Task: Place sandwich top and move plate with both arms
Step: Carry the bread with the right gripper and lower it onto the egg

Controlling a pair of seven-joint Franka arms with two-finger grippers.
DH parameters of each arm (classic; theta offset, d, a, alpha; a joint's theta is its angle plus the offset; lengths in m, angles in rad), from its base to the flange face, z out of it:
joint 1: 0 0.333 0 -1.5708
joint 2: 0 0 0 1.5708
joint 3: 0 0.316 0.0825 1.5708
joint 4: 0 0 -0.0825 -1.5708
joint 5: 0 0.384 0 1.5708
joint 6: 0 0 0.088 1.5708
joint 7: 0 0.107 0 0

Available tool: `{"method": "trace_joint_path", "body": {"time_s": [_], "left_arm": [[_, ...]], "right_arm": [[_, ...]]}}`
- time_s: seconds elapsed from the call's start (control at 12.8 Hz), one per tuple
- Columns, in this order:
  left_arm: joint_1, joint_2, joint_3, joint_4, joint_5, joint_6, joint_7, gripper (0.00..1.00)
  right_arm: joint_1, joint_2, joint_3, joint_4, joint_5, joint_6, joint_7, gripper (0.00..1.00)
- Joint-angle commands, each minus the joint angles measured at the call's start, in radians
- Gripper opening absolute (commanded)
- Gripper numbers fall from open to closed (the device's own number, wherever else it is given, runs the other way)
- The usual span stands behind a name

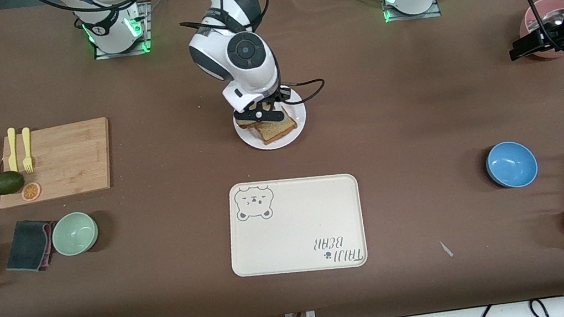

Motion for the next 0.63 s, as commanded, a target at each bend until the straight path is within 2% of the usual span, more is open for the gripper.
{"method": "trace_joint_path", "body": {"time_s": [0.0,0.08,0.16,0.24,0.31,0.39,0.55], "left_arm": [[0.012,0.008,-0.010,0.015,0.017,-0.005,0.015,1.00],[0.013,0.008,-0.010,0.015,0.017,-0.005,0.015,1.00],[0.013,0.009,-0.010,0.018,0.019,-0.005,0.015,1.00],[0.013,0.010,-0.011,0.018,0.019,-0.005,0.015,1.00],[0.015,0.010,-0.011,0.018,0.017,-0.005,0.015,1.00],[0.019,0.010,-0.013,0.018,0.017,-0.005,0.015,1.00],[0.024,0.010,-0.013,0.018,0.017,-0.005,0.017,1.00]], "right_arm": [[0.016,0.016,-0.007,0.033,-0.012,-0.014,0.042,0.00],[0.017,0.016,-0.007,0.033,-0.009,-0.011,0.040,0.28],[0.017,0.016,-0.007,0.032,-0.011,-0.011,0.039,0.69],[0.017,0.016,-0.007,0.032,-0.009,-0.011,0.043,0.86],[0.017,0.013,-0.008,0.032,-0.006,-0.011,0.039,0.88],[0.017,0.004,-0.010,0.033,0.007,-0.014,0.043,0.98],[0.011,-0.092,-0.076,0.019,0.015,-0.075,0.001,1.00]]}}
